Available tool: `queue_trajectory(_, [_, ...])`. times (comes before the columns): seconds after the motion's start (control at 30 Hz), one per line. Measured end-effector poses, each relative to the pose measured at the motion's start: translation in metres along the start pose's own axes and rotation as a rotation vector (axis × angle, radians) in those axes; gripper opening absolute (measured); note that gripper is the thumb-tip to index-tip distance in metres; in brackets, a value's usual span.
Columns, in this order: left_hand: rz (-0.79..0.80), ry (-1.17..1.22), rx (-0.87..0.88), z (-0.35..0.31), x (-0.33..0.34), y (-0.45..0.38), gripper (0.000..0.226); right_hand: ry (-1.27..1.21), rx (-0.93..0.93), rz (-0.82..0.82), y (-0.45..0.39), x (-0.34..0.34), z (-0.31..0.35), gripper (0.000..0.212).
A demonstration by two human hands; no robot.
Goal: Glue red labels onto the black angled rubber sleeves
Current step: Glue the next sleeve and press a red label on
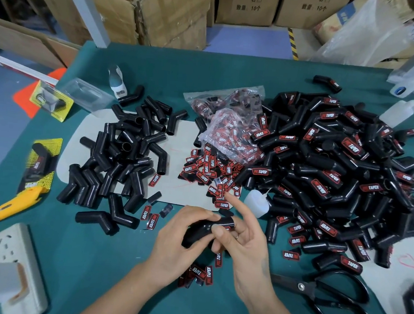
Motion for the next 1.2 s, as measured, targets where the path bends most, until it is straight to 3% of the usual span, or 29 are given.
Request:
queue_trajectory(0.2, [0.001,0.008,-0.009,-0.004,0.0,0.0,0.037,0.002,-0.044,-0.028,0.003,-0.001,0.004,0.065])
queue_trajectory(0.33, [0.0,0.047,-0.056,-0.004,-0.002,-0.002,0.048,-0.022,-0.044,-0.037,0.003,0.001,0.003,0.061])
queue_trajectory(0.83, [-0.02,0.68,-0.429,0.021,0.002,-0.007,0.046,-0.133,0.071,-0.111,0.006,-0.001,-0.011,0.042])
queue_trajectory(1.0, [-0.004,0.675,-0.478,0.023,0.011,-0.003,0.046,-0.312,0.194,-0.115,0.006,-0.001,-0.023,0.043])
queue_trajectory(1.13, [0.007,0.669,-0.454,0.021,0.008,-0.005,0.035,-0.317,0.242,-0.06,0.007,0.004,-0.026,0.056])
queue_trajectory(1.2, [-0.001,0.667,-0.467,0.024,0.009,-0.004,0.034,-0.317,0.25,-0.061,0.008,0.005,-0.027,0.052])
Point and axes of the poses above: each hand's wrist, its own y-axis away from the middle knuckle, its own x-axis out of the palm, z = x × y, the point moved 8 cm from there along -y, towards the middle knuckle, and after that the axes turned 15 degrees about -y, right-handed, at the moved point
